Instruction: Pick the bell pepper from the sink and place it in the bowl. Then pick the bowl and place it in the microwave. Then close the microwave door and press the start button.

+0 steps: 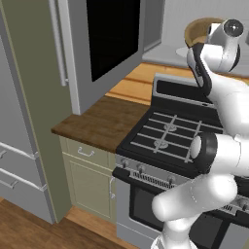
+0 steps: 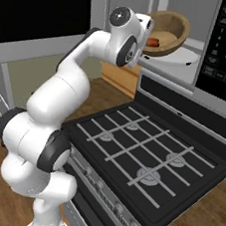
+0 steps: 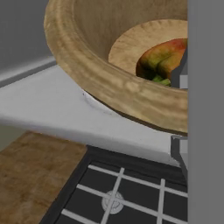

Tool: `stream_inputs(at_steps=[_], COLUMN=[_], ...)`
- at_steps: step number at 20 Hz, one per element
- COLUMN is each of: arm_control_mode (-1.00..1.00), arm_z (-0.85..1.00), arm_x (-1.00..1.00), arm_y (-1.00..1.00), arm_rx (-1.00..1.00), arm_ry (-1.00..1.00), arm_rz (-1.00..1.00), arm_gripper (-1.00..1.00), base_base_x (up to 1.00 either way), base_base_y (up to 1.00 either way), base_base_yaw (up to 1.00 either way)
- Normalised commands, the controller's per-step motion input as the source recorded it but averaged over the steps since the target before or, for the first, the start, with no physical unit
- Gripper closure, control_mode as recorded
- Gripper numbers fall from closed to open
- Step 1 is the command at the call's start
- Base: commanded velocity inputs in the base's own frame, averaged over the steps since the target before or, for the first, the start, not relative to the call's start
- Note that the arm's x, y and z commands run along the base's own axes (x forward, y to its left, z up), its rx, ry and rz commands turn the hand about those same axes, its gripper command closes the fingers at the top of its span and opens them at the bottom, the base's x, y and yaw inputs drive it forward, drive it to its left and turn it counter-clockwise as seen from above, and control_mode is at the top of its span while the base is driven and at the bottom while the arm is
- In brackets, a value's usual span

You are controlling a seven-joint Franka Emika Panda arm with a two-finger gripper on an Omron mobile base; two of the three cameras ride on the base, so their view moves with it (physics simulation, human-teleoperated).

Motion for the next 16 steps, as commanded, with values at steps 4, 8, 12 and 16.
stream_inputs(at_steps=[4, 8, 12, 16], arm_control_mode=[-1.0, -1.0, -1.0, -1.0], arm_z=[-0.12, -0.05, -0.11, -0.47], arm_x=[0.57, 0.53, 0.45, 0.27], arm_y=[-0.22, -0.23, -0.16, -0.05], arm_rx=[0.0, 0.0, 0.0, 0.0], arm_ry=[0.04, 0.0, 0.02, 0.14], arm_rz=[0.0, 0.0, 0.0, 0.01], arm_gripper=[1.0, 1.0, 1.0, 1.0], base_base_x=[0.0, 0.0, 0.0, 0.0], base_base_y=[0.0, 0.0, 0.0, 0.0], base_base_yaw=[0.0, 0.0, 0.0, 0.0])
